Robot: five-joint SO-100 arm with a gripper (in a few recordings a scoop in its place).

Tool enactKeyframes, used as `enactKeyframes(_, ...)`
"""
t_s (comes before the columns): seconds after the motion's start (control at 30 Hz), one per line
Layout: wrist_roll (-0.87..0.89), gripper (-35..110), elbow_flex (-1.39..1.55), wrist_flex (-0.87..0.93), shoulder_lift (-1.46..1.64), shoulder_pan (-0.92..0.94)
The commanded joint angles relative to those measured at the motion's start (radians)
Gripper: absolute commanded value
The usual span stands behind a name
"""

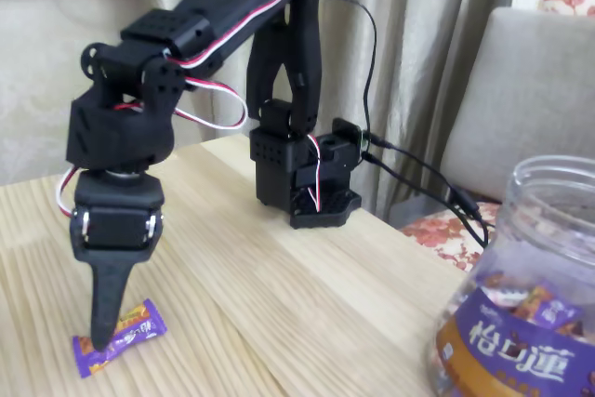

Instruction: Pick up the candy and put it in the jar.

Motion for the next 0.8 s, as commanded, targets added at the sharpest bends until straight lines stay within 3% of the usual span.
enactKeyframes(0.0, -0.009, 35, 0.049, -0.032, 0.052, -0.008)
enactKeyframes(0.3, -0.014, 33, 0.153, -0.110, 0.078, 0.014)
enactKeyframes(0.57, 0.017, 13, 0.117, -0.097, 0.051, 0.018)
enactKeyframes(0.77, 0.049, 9, 0.115, -0.091, 0.057, 0.037)
